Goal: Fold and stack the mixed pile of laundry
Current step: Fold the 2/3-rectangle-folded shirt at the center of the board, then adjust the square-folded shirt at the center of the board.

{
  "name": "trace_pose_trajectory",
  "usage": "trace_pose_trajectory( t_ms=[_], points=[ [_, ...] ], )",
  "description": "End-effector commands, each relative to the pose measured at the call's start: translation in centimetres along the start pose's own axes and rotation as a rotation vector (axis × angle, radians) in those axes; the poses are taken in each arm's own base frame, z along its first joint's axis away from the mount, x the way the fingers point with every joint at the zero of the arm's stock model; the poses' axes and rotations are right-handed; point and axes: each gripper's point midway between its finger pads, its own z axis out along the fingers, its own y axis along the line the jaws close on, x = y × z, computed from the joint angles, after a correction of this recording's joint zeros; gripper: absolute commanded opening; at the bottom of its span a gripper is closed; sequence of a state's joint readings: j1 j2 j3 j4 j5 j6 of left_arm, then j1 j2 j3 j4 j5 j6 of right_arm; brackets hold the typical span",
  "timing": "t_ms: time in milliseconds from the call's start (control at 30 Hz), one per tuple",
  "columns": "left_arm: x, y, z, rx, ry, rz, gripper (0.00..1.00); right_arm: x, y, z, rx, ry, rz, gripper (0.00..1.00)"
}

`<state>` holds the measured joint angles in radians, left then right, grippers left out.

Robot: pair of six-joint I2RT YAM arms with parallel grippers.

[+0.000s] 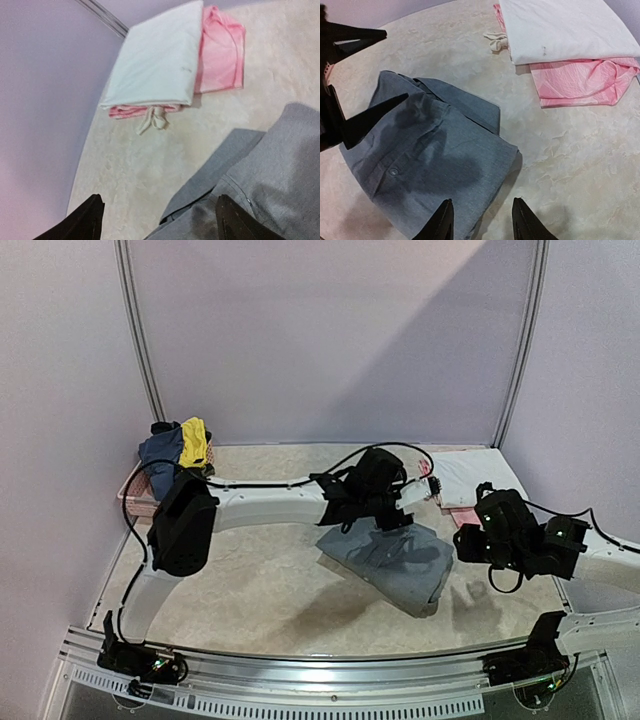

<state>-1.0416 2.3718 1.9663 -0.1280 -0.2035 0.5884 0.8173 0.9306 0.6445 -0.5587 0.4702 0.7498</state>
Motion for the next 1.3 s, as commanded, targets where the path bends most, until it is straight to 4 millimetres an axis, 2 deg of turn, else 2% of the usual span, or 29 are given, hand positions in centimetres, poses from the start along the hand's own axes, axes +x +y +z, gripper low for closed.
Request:
trace_pose_trajectory(
  t_ms=[0,133,233,367,467,567,600,733,933,967,1100,1267],
  points=[
    [-4.2,6.1,-4.7,-0.113,-0.124,-0.153,0.79,-2.3,2.4,-1.5,-0.12,-0.047,0.022,0.41],
    [-3.8,7.4,-8.1,-0.143,-0.104,-0.229,0.74,-2.4,5.8,-1.3,-0.261,-0.018,-0.001,0.41],
    [-1.5,6.4,-10.4,-0.109,-0.048,-0.292,0.68,-2.6,8.9,-0.7,-0.37,0.021,-0.036,0.4],
    [1.7,3.6,-12.7,-0.027,0.032,-0.393,0.56,-2.5,12.8,1.5,-0.523,0.13,-0.067,0.29],
    [3.7,1.5,-13.7,0.017,0.058,-0.465,0.52,-3.6,15.7,2.7,-0.628,0.174,-0.095,0.24],
    [5.2,-0.2,-14.0,0.039,0.096,-0.494,0.5,-3.4,17.3,5.6,-0.699,0.257,-0.112,0.18],
    [5.5,-0.7,-14.0,0.046,0.104,-0.499,0.49,-2.9,17.5,7.1,-0.707,0.3,-0.107,0.17],
    [6.2,-2.3,-13.7,0.071,0.12,-0.513,0.49,-2.6,17.5,11.2,-0.729,0.386,-0.092,0.11],
    [6.2,-4.0,-12.7,0.097,0.131,-0.522,0.48,-3.2,16.2,16.0,-0.774,0.444,-0.043,0.09],
    [6.1,-4.2,-12.6,0.101,0.13,-0.524,0.48,-2.8,15.9,17.0,-0.774,0.463,-0.03,0.09],
    [6.0,-4.9,-12.0,0.115,0.131,-0.521,0.48,-2.1,14.9,19.6,-0.782,0.498,0.006,0.09],
    [6.1,-5.5,-10.8,0.118,0.136,-0.522,0.47,0.0,14.0,22.0,-0.767,0.548,0.031,0.08]
  ],
)
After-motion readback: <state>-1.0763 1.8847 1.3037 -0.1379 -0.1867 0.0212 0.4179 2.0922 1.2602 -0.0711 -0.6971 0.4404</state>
